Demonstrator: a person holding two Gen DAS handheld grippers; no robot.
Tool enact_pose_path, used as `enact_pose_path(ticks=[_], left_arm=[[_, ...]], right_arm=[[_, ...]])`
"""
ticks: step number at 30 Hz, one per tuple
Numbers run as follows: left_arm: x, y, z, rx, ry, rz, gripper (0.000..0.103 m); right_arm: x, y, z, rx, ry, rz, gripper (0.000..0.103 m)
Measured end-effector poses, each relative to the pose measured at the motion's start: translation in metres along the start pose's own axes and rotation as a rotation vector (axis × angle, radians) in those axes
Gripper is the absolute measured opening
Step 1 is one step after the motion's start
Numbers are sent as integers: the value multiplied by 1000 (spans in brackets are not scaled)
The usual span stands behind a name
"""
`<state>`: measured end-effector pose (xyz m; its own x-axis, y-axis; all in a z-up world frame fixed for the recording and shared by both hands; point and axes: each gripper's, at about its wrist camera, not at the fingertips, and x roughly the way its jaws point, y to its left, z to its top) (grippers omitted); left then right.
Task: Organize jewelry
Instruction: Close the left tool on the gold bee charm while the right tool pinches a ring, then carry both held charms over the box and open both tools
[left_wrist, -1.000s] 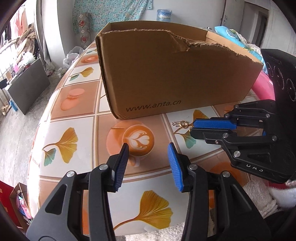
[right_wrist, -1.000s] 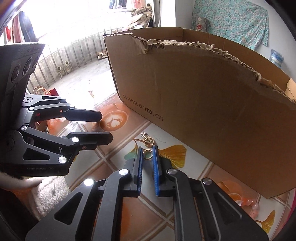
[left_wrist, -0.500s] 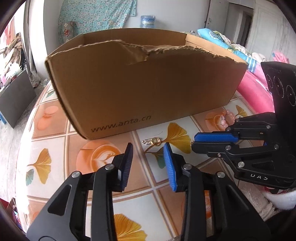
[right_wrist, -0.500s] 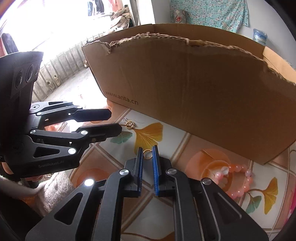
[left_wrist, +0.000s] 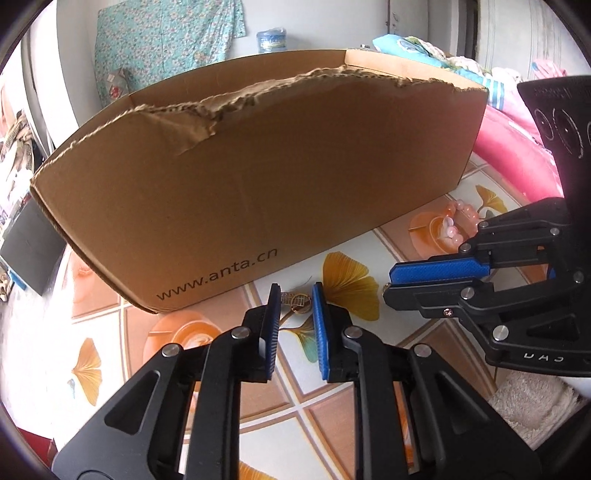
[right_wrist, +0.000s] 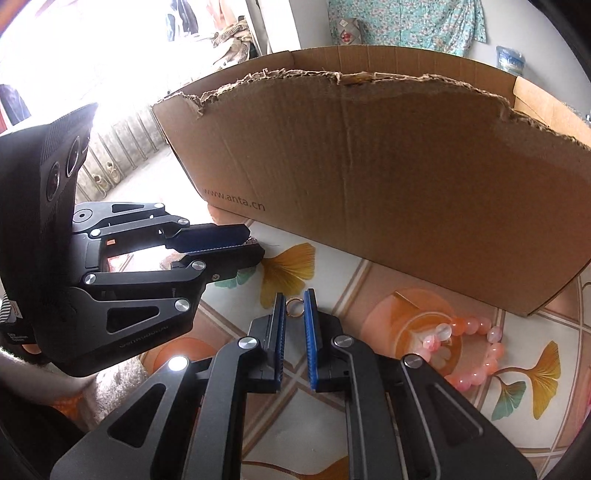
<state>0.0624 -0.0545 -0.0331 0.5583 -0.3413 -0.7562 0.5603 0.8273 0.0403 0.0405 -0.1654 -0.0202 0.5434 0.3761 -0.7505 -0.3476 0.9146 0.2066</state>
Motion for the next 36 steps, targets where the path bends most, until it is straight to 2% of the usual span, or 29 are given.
enact_pose_path(ticks=[3,8,18,24,29,36], left_arm=[[1,-8,1,36,-1,18,9],[3,-18,2,85,1,41,9],[-5,-21,-7,43,17,14,9],[-17,-17,-6,-5,-4,-3,9],[-51,-1,11,-62,-104,-81,9],[-104,18,54,-77,-302,-190,9]], right_arm=[[-1,0,-3,0,-2,1,10],[-2,0,-3,-1,-3,2,10],[-5,-1,-3,7,-7,7,10],[-9,1,-2,4,-4,5,10],[-30,8,7,-3,-46,19,10],[-87,21,49,-44,-223,25,10]])
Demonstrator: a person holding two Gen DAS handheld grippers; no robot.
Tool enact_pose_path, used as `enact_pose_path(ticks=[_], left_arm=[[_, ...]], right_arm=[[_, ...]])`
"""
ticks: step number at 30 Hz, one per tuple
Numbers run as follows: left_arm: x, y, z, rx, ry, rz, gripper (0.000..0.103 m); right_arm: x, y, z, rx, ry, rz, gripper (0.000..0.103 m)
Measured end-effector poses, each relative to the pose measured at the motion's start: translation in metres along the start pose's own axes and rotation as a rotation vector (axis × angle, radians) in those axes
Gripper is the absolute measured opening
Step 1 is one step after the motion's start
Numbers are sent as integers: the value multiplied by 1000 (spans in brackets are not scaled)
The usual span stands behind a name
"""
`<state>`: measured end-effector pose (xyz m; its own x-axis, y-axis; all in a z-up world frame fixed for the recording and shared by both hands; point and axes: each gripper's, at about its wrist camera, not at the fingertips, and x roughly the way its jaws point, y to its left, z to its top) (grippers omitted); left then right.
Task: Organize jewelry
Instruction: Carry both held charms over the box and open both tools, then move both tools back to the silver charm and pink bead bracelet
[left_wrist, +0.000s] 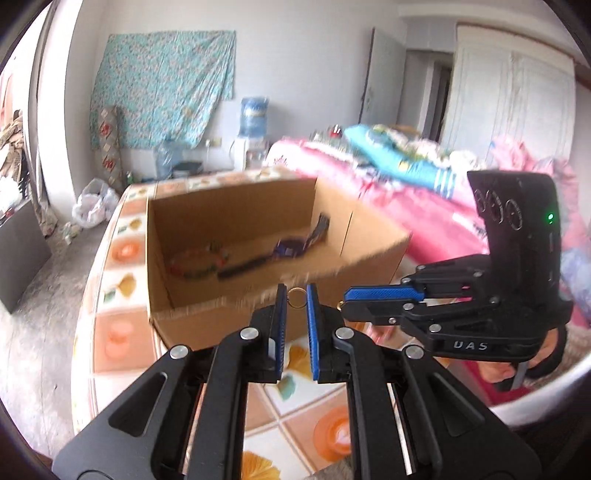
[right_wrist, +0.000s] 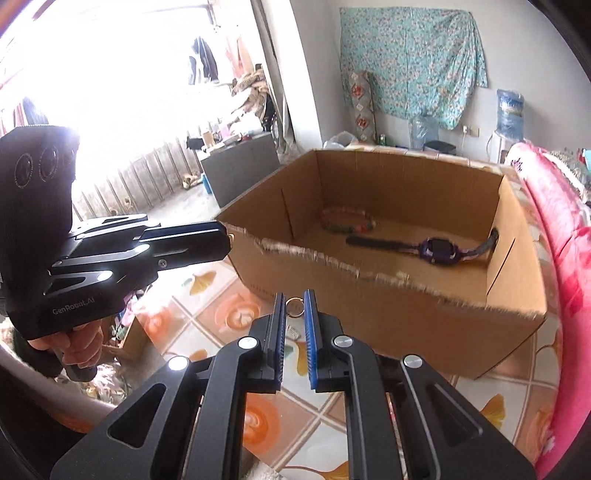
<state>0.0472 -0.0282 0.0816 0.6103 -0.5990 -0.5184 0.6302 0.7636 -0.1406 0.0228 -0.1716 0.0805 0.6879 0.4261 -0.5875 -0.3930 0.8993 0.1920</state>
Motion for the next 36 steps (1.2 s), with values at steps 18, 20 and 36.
enact_pose_path(ticks=[18,20,36], left_arm=[[129,53,47,-325,330,-134,10],[137,57,49,-354,349,-138,18],[100,61,58,-331,180,-128,30]], right_arm=[[54,-109,49,275,136,-100,11],[52,-116,53,286,122,-101,11],[-5,-130,56,318,-83,-102,11]])
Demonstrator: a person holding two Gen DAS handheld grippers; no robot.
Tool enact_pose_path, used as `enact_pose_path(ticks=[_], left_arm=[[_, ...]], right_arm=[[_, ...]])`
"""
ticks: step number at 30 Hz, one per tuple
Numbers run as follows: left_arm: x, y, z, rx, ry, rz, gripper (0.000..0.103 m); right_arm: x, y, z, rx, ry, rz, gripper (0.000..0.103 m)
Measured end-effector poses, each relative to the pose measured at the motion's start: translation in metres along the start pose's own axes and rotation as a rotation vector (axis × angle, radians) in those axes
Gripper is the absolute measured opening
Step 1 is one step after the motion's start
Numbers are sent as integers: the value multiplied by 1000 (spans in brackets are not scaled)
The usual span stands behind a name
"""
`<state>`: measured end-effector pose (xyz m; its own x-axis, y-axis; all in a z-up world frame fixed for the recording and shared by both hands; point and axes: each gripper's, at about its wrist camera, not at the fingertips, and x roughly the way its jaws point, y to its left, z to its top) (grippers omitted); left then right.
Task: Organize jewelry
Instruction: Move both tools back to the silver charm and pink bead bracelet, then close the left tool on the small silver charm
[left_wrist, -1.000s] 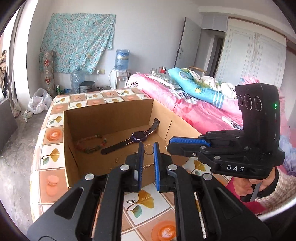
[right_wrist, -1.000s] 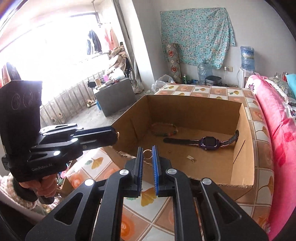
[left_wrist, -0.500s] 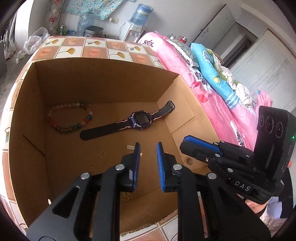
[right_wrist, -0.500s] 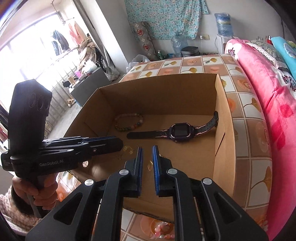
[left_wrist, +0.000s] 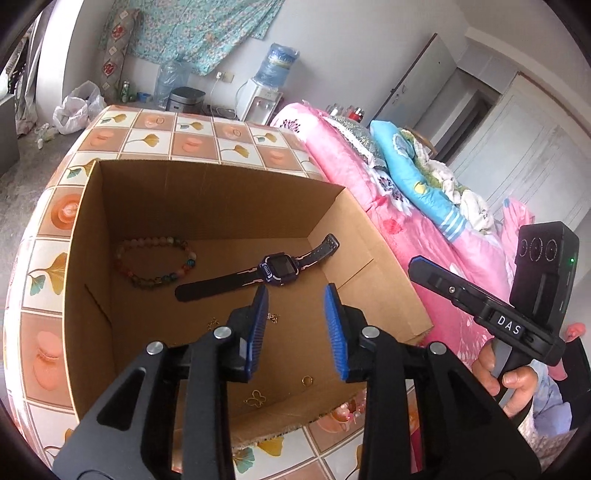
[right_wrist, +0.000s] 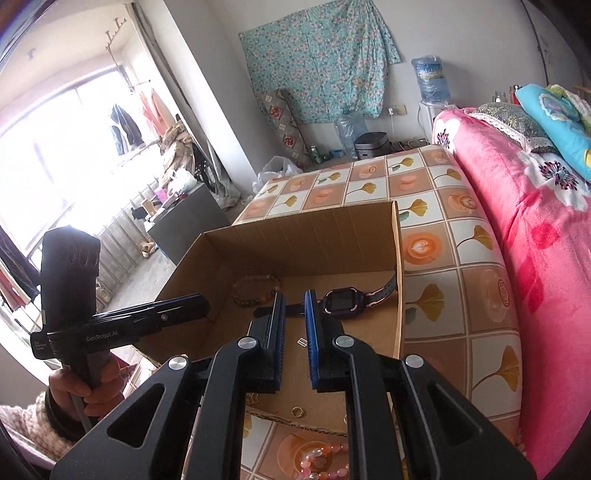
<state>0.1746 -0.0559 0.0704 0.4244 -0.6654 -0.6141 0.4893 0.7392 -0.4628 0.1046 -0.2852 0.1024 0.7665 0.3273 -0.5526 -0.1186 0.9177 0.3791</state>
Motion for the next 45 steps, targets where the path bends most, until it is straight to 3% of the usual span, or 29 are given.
enact_pose_path(ticks=[8,11,16,19,21,23,26,29,31,33,37,45], left_arm=[[-73,-5,-48,104,-151,-45,40],[-94,-3,-69,138,-171,-43,47],[-90,5,-100,113,-90,-1,51],[-64,10,-118,105,-13,115,51],[-40,13,-129,114,60,253,50],[-21,14,-135,112,131,325,50],[-5,20,-141,65,204,348,51],[-1,17,-140,86,215,381,63],[1,16,-143,105,224,400,67],[5,13,-145,130,237,414,78],[16,2,-150,186,256,448,86],[21,2,-148,177,250,453,92]], right_arm=[[-39,29,-28,-119,-61,86,11],[-47,43,-44,-172,-52,146,13],[-43,56,-72,-208,27,186,31],[-30,55,-90,-187,103,143,34],[-15,53,-104,-154,173,91,34],[-2,50,-116,-138,227,48,34],[10,53,-130,-142,273,1,35],[16,53,-135,-146,290,-67,42],[15,50,-133,-134,287,-83,43],[14,47,-131,-127,287,-103,43],[12,44,-125,-111,275,-80,43],[21,55,-126,-124,293,-60,43]])
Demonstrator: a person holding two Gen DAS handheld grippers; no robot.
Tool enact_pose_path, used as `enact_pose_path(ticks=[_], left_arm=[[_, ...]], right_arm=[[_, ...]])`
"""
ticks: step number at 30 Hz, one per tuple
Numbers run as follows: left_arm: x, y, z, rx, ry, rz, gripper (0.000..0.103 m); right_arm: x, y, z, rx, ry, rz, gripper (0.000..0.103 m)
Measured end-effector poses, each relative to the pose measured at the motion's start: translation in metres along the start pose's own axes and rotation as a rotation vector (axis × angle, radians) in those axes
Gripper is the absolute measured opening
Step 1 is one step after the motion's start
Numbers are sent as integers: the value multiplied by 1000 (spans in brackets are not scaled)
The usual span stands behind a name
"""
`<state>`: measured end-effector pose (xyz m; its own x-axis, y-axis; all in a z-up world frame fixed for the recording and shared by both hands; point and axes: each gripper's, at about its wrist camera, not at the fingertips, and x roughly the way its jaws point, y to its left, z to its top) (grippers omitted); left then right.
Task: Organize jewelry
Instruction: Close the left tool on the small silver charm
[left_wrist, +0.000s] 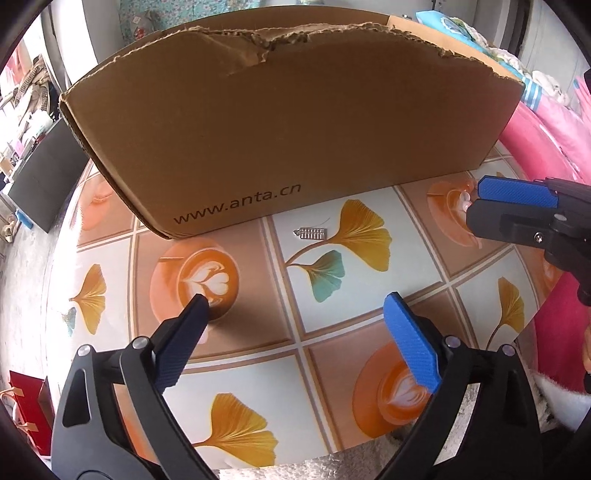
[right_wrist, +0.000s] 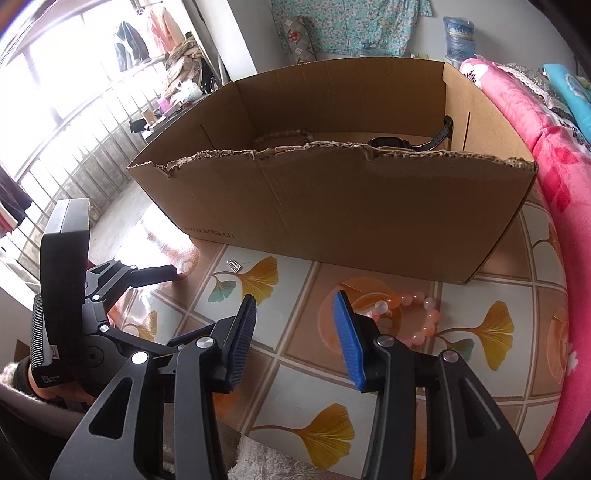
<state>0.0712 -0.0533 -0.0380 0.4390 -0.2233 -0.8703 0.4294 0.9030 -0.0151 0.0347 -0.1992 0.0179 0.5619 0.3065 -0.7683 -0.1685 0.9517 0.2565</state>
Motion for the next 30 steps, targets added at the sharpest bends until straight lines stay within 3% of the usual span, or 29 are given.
enact_pose_path(ticks=[13,23,28,30], left_arm=[[-3,-14,-9,-1,-20,7,95],[-4,-9,-14,2,-37,2,95],[-8,11,-14,-83,-91,-57,95],[-10,20,-13,-114,-113,-74,85]], right_arm=[[2,13,22,0,-37,47,44],[-1,3,31,71,-94,78,44],[1,-2,24,92,-71,80,44],[4,-3,21,101,-60,79,44]])
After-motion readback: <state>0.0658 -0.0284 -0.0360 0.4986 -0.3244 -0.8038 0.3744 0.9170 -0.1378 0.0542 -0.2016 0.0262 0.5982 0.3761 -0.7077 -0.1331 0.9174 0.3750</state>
